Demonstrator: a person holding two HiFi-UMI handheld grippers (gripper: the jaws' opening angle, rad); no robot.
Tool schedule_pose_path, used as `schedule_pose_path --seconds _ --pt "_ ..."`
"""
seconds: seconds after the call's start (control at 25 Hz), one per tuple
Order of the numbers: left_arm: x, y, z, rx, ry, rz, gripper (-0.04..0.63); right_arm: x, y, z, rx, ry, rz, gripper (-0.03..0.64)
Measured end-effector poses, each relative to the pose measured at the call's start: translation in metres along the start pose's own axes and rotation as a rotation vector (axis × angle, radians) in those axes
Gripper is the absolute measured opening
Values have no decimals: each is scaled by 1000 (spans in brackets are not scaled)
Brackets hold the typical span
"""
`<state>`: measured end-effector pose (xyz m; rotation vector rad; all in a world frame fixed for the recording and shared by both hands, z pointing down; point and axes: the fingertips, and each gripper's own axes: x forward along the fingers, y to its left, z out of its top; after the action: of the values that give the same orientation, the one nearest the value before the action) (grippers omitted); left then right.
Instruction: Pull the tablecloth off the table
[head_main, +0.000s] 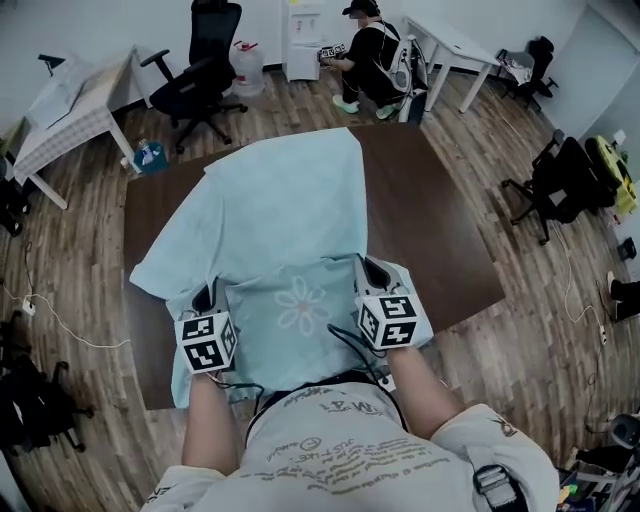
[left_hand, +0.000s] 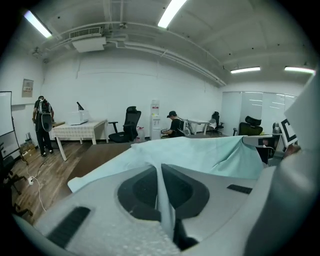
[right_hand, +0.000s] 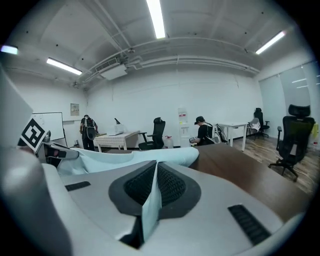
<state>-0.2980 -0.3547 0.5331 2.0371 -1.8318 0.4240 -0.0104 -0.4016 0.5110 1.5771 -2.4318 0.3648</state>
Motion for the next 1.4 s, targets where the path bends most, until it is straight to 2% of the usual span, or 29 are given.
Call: schedule_pose_path --seconds 0.12,0.28,0.48,0.68,0.96,1.4 --pt "-20 -7 25 17 -69 -2 8 -13 17 29 -16 -69 32 14" --pt "-45 -19 64 78 -167 -5 8 -30 36 66 -37 -153 43 15" --pt "-78 -37 115 116 -295 -38 8 -52 62 116 -76 -267 75 15" --pt "-108 -54 149 158 -377 -32 9 -76 77 150 -82 -337 102 14" --pt "-122 -61 178 206 -419 1 9 -85 90 184 -99 -385 88 15" --pt "-111 -52 167 189 -378 28 9 -70 93 176 -117 -352 92 15"
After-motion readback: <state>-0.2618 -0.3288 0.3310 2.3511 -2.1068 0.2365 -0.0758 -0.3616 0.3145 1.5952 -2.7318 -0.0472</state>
